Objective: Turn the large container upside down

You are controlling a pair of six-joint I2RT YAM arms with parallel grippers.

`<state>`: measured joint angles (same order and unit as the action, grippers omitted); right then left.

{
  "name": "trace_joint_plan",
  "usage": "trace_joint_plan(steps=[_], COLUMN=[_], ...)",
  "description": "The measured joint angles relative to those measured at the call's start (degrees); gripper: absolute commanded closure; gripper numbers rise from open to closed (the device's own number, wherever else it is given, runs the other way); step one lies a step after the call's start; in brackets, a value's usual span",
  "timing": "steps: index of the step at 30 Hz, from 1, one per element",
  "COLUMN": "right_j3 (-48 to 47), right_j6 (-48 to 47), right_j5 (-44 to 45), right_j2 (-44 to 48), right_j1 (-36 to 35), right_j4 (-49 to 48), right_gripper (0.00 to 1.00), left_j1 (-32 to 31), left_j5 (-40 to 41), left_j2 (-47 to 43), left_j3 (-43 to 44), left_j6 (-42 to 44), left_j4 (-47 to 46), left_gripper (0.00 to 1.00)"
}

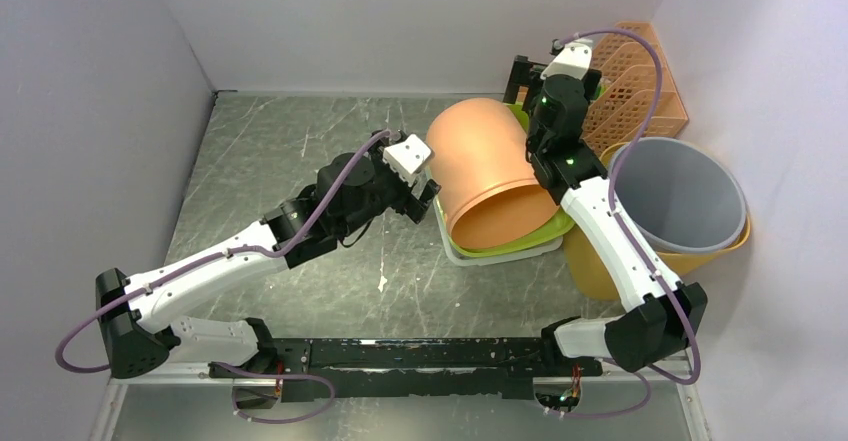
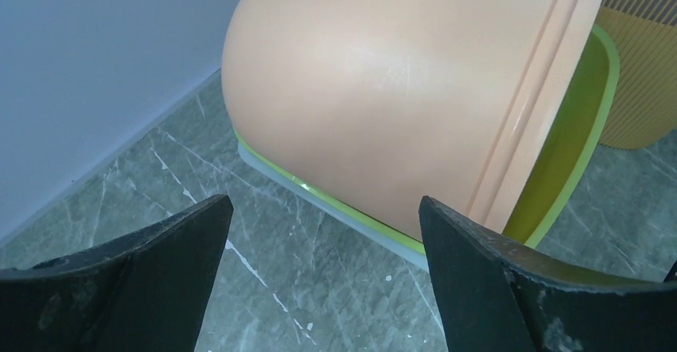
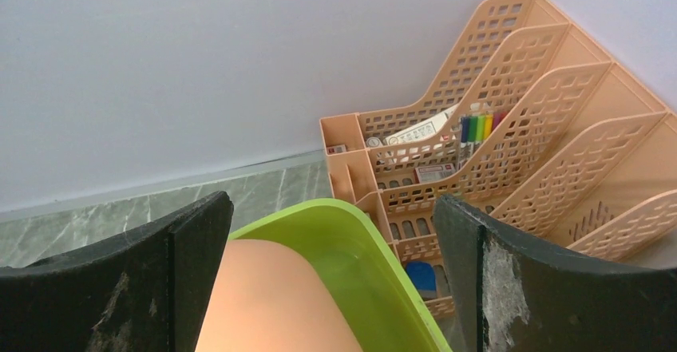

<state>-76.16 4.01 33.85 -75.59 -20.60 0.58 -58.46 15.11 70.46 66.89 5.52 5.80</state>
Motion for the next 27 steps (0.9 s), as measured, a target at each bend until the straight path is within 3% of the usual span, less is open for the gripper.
trace_joint_plan(steps=[8,16,27], right_j3=[0.9,0.9,0.9], right_j6=[-2.8,-4.9,-1.8], right_j5=[-1.9,-0.2,2.6], right_j2=[1.0,0.7,-1.4], right_j1=[0.0,0.0,3.5], right_j4=[0.5,1.2,1.9], right_gripper=[0.0,0.0,0.0], left_j1=[-2.0,-11.9,-21.7], left_j5=[1.4,7.7,17.6], left_j2=[-0.2,0.9,0.8], left_j3=[0.0,-0.3,-13.7], left_j6=[0.8,5.4,13.4], left_j4=[0.0,-1.0,-15.7], left_gripper=[0.0,0.0,0.0])
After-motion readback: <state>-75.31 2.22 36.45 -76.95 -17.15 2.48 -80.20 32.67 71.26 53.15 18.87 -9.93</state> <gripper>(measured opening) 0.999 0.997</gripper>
